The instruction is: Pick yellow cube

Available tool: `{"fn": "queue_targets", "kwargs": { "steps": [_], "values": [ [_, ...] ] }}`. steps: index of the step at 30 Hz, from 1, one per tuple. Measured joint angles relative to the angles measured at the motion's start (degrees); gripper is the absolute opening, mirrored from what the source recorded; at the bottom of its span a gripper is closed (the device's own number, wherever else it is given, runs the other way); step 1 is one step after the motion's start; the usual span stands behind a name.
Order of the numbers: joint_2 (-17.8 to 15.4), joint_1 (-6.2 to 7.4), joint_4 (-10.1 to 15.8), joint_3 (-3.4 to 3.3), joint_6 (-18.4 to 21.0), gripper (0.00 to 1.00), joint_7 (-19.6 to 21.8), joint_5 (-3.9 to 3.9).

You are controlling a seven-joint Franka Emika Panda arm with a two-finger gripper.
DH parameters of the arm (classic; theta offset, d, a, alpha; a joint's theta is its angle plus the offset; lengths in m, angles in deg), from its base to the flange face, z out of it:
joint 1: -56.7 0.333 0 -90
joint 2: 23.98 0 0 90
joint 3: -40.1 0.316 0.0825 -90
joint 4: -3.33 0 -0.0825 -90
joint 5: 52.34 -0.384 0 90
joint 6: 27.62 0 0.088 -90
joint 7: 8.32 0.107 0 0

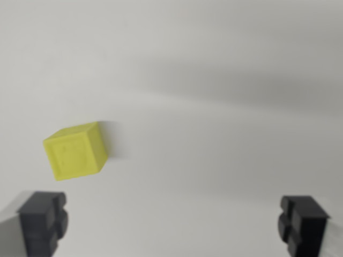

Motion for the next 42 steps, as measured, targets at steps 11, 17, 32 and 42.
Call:
{"fn": "queue_targets", "kwargs": {
  "steps": [11,17,32,42],
  "values": [
    [1.1,1.56,2.9,0.0,-3.7,1.0,0.3,-0.01],
    [1.9,2.43,4.3,0.0,-5.7,1.0,0.5,-0.02],
    [4.3,4.64,7.3,0.0,-10.7,1.0,1.0,-0.02],
    [6.3,6.15,8.8,0.0,-14.0,1.0,1.3,-0.02]
  ]
}}
